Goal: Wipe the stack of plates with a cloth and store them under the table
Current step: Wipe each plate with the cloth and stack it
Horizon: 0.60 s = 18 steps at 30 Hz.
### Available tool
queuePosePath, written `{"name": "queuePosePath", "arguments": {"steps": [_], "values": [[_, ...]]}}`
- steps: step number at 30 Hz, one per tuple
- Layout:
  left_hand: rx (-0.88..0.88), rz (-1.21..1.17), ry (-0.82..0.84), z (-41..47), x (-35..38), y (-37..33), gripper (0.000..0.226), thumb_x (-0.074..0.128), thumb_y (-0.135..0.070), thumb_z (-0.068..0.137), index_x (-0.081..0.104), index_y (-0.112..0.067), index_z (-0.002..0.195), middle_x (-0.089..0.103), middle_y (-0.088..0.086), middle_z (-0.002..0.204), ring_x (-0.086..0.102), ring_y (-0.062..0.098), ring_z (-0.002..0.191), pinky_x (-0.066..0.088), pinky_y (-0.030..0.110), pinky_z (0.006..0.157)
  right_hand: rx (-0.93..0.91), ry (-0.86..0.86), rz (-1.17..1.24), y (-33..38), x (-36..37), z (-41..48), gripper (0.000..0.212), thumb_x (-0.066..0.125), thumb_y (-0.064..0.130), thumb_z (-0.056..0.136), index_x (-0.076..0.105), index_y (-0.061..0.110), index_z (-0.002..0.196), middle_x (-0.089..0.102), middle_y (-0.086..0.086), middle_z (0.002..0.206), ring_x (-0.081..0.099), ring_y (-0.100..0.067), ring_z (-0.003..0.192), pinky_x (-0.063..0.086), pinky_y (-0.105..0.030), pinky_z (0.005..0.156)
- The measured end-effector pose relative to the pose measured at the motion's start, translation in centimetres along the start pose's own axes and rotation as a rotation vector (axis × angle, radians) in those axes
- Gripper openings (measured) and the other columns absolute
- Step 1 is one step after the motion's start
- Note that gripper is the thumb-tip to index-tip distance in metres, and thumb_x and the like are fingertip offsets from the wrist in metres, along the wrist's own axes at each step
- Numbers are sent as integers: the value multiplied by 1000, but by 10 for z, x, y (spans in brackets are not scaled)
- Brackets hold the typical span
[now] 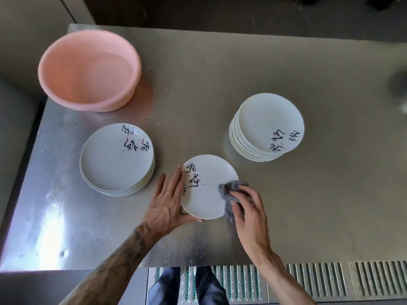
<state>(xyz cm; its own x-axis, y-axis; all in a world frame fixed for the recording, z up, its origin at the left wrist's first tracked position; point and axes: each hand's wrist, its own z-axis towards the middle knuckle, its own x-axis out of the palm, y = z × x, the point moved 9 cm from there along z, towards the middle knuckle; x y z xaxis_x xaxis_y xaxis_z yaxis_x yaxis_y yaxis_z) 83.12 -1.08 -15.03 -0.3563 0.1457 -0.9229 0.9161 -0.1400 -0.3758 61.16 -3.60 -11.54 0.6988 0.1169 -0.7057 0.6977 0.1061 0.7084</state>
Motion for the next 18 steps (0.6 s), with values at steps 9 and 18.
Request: {"name": "queuePosePath", "arguments": {"steps": [9,18], "values": [[9,-219,-194,-3,-51,-9,68,46,-65,97,71,-7,122,68,4,135,65,28,122,47,47,103,-57,-222,241,30,-37,26,30,57,10,103,66,20,130,56,3,131,59,-18,123,45,-20,103],[-192,-645,-391,6,-89,13,26,45,-56,106,54,-37,122,62,-22,107,59,9,91,48,23,78,-44,-278,307,55,-28,61,28,59,6,102,65,20,125,59,6,121,60,-19,114,48,-25,98]]}}
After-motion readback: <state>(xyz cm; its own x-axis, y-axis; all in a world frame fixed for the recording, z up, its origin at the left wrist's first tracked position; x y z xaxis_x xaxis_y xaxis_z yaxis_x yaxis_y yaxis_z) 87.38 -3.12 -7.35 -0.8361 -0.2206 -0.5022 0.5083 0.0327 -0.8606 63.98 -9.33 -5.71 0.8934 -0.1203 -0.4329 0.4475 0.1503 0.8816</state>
